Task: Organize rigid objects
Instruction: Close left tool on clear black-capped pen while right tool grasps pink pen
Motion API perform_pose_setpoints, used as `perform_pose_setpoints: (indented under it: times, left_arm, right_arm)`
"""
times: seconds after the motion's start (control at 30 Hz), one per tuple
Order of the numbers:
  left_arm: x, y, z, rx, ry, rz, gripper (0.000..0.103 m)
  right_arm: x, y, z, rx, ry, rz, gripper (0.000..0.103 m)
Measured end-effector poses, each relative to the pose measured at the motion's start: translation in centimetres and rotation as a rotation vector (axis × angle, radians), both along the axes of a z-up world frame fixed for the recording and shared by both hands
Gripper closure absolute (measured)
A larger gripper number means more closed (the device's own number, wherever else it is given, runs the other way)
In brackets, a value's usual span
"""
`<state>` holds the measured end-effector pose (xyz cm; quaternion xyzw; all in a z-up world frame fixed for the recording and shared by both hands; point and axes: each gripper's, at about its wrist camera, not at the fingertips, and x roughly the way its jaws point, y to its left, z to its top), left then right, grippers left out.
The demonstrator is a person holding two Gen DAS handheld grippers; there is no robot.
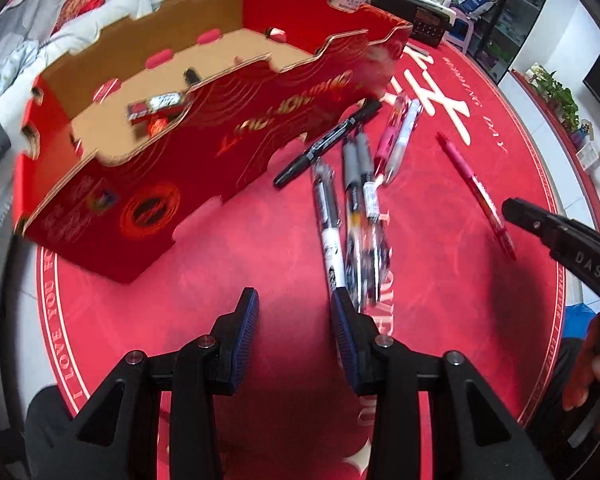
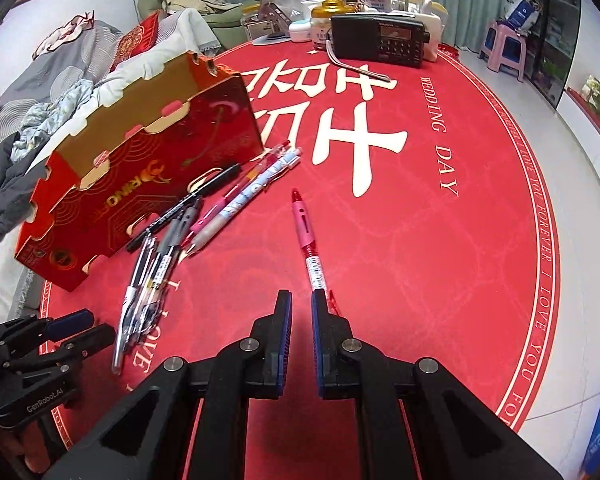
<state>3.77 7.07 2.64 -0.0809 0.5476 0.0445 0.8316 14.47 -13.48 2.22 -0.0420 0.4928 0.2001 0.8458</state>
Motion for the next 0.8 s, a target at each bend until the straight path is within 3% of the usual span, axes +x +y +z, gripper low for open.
perform_pose_setpoints:
  times: [0.2, 0.3, 0.5, 0.8]
  left_arm:
    - [2.6, -1.1, -0.5, 0.015, 0.016, -0.021, 0.062]
    - [3.4, -1.8, -0.8, 0.073, 0.024, -0.041, 0.062]
    - [4.1, -1.8, -0.8, 0.08, 0.031, -0.036, 0.062]
    - [4.3, -1.7, -0.8, 0.079, 0.0, -0.036, 0.062]
  right_arm:
    - [1.4, -0.3, -0.4, 0.014, 0.005, 0.002, 0.093]
    - [2.0, -0.4, -0.6, 0.012, 0.009, 0.005, 0.093]
    - [2.8, 0.5, -1.0, -0.001, 0.02, 0.029, 0.093]
    - [3.3, 2.6, -2.1, -0.096, 0.007, 0.076, 0.092]
